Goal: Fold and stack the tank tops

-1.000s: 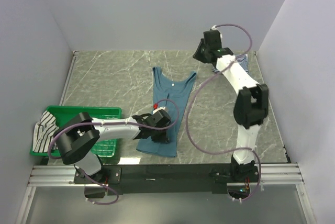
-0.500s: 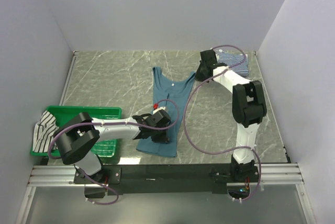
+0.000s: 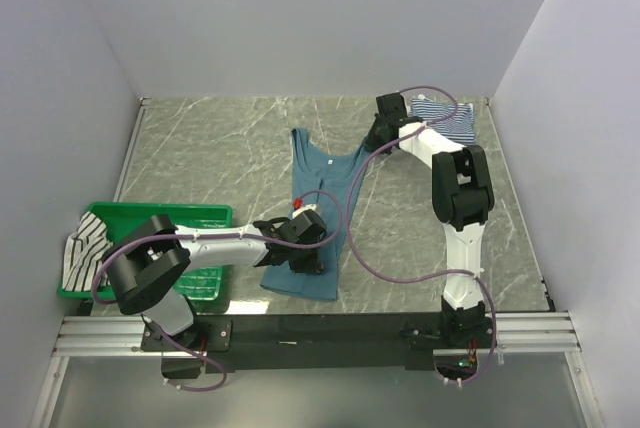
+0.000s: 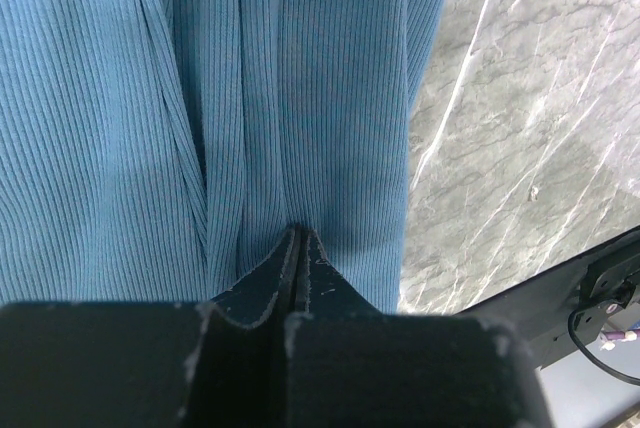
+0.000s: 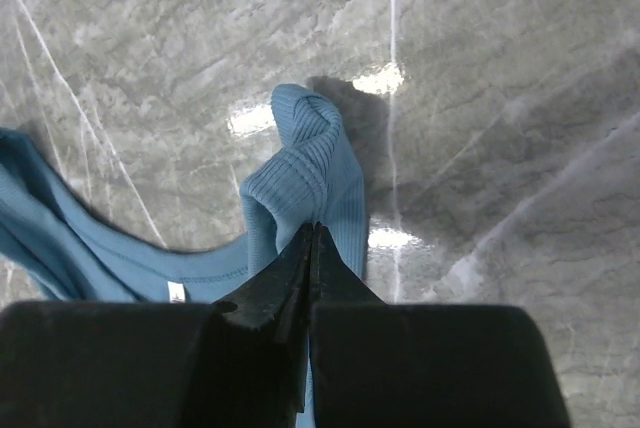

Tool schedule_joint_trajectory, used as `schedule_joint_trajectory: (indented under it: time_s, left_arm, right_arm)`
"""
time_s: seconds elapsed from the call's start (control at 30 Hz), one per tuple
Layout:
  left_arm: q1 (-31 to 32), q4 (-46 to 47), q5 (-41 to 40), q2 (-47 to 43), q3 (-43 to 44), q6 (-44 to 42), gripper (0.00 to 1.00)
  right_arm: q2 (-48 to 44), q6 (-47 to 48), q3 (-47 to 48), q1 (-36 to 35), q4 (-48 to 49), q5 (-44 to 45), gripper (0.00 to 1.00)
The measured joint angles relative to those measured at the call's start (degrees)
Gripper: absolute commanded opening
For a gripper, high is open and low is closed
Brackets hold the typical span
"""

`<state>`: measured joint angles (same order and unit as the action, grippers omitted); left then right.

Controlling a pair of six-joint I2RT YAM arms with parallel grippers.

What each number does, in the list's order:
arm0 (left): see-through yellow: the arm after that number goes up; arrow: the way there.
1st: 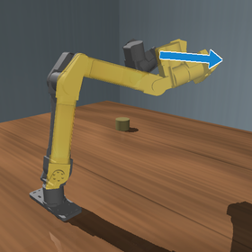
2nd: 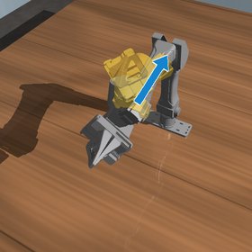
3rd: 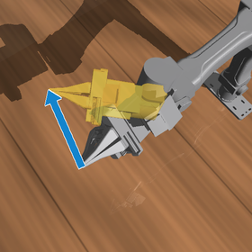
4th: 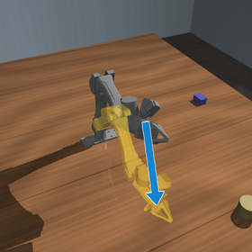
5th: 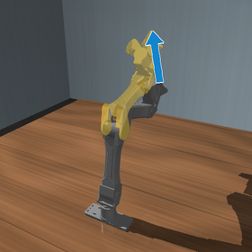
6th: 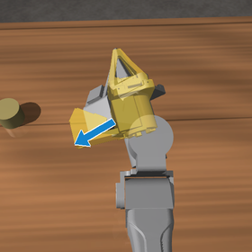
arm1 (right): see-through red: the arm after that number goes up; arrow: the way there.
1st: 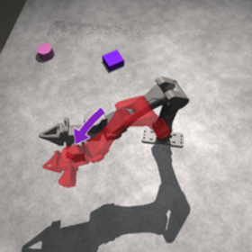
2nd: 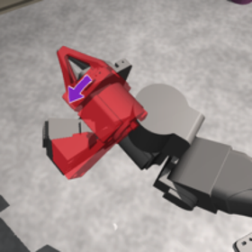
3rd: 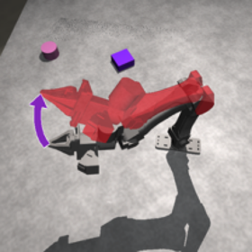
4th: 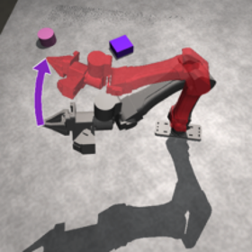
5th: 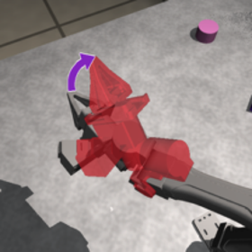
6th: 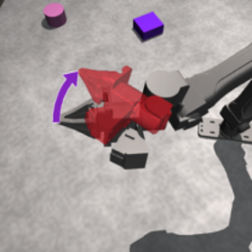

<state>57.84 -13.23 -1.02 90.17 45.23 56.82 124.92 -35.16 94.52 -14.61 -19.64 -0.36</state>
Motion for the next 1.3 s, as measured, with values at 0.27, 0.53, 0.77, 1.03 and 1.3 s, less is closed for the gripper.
schedule_joint_trajectory:
  time_s: [0.27,0.53,0.77,1.03,1.3]
  left_arm:
    - [0.0,-0.1,0.2,0.0,0.0,0.0,0.01]
    - [0.0,-1.1,1.1,0.0,0.5,-0.1,0.01]
    - [0.4,-1.6,3.4,2.8,4.5,-0.1,0.01]
    - [0.5,-0.2,6.5,10.8,15.7,-0.3,0.00]
    - [-2.0,-1.1,7.0,12.8,21.2,-0.6,0.09]
  right_arm:
    - [3.3,-0.6,4.1,0.0,-0.2,-1.8,0.02]
    - [8.3,-0.3,11.6,0.0,-4.8,-2.8,0.03]
    - [11.5,0.9,18.6,0.8,-11.1,-1.9,0.04]
    - [17.1,2.8,29.8,3.2,-16.2,-0.9,0.16]
    - [16.7,5.0,29.5,4.5,-13.9,-3.9,0.35]
